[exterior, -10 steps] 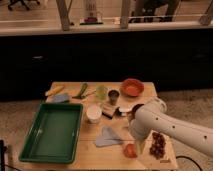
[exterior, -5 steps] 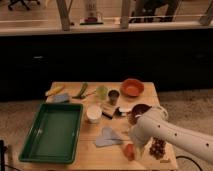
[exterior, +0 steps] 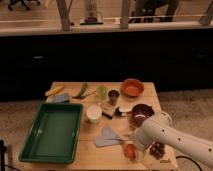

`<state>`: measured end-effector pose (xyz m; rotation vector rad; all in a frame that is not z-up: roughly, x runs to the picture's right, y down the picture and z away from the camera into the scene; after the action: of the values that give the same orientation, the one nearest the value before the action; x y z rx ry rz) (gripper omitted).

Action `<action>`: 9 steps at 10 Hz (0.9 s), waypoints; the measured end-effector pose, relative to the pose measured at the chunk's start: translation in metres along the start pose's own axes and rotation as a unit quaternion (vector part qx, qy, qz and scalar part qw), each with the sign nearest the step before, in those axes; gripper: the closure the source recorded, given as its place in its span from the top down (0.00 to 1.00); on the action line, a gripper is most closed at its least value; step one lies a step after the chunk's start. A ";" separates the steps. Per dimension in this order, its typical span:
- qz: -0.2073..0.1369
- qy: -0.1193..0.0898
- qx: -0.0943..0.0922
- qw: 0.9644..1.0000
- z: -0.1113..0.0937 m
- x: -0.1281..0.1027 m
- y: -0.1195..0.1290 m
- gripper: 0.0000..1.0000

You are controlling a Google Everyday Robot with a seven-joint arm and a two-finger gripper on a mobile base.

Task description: Place apple in paper cup

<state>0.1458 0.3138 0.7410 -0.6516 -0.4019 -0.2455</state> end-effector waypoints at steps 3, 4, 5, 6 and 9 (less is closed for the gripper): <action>0.003 -0.007 0.001 1.000 0.003 0.005 0.001 0.38; 0.004 -0.008 0.002 1.000 0.002 0.006 0.001 0.27; 0.004 -0.008 0.002 1.000 0.001 0.007 0.001 0.19; 0.004 -0.009 0.003 1.000 0.000 0.007 0.000 0.06; 0.004 -0.009 0.004 1.000 -0.006 0.012 0.000 0.00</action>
<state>0.1587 0.3090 0.7418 -0.6483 -0.4166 -0.2304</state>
